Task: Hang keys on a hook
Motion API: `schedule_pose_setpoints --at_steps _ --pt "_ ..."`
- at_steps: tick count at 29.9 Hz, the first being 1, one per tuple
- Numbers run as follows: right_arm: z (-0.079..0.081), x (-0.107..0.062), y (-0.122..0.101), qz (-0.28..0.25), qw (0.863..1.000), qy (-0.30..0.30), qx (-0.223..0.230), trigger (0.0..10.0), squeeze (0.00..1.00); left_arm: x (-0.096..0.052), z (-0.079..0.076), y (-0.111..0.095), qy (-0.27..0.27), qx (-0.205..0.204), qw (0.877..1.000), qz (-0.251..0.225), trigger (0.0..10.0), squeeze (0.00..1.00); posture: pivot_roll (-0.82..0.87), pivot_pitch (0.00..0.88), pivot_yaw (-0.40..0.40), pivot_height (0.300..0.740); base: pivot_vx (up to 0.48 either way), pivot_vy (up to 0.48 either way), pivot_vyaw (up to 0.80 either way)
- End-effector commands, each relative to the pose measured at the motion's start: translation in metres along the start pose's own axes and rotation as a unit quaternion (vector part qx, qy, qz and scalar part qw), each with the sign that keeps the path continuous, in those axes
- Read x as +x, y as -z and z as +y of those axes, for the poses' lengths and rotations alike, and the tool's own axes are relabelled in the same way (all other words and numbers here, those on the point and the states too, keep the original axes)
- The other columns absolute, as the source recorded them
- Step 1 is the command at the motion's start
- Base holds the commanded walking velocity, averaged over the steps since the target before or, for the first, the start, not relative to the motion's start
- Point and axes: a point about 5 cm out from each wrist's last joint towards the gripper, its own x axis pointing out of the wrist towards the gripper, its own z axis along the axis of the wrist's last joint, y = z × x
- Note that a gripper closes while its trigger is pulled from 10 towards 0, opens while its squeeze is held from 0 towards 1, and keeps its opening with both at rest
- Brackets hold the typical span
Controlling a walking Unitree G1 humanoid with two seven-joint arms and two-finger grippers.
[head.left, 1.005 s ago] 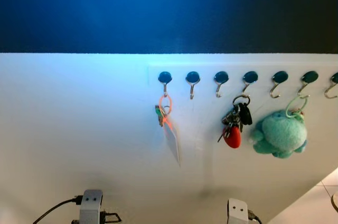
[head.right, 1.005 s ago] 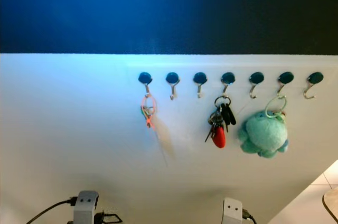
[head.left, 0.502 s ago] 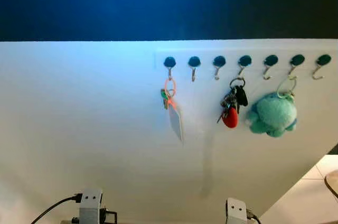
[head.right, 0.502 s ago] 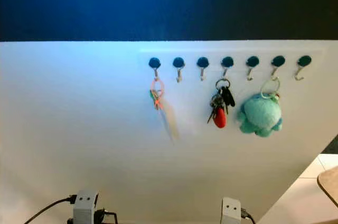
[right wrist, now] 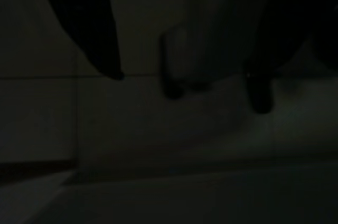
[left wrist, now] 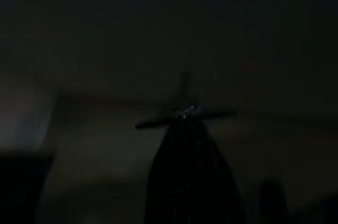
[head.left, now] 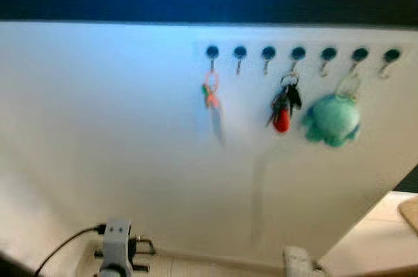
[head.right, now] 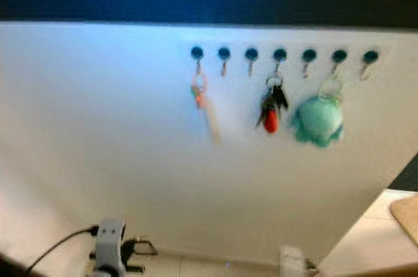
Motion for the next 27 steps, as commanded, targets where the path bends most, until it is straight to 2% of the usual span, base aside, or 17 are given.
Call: schedule_pose_setpoints --at_steps 1,4,19,24,27 --pt "0.0131 -0.0001 0.0042 0.001 1.000 -0.018 0.002 10.0 0.00 0.0049 -0.0051 -0.0083 0.009 0.004 1.000 -0.011 10.0 0.00 0.04 0.075 0.024 0.740 -0.390 0.000 0.00" --pt "0.0142 -0.0001 0.0040 -0.002 1.000 -0.019 0.001 10.0 0.00 0.0053 -0.0060 -0.0090 0.010 0.004 1.000 -0.011 10.0 0.00 0.04 0.074 0.023 0.740 -0.393 0.000 0.00" --pt "0.0133 0.0001 0.0018 -0.006 1.000 -0.022 0.004 10.0 0.00 0.0089 -0.0113 -0.0083 0.011 0.021 1.000 0.014 10.0 0.00 0.03 0.063 0.021 0.740 0.000 0.000 0.00" --pt "0.0132 0.0004 0.0004 -0.006 1.000 -0.023 0.003 10.0 0.00 0.0105 -0.0136 -0.0084 0.012 0.039 0.999 0.022 10.0 0.00 0.03 0.058 0.022 0.740 0.000 -0.390 0.00" --pt "0.0140 0.0008 -0.0012 -0.008 1.000 -0.024 0.003 10.0 0.00 0.0119 -0.0135 -0.0120 -0.001 0.032 0.999 0.011 10.0 0.00 0.03 0.053 0.024 0.740 0.000 -0.320 0.00"
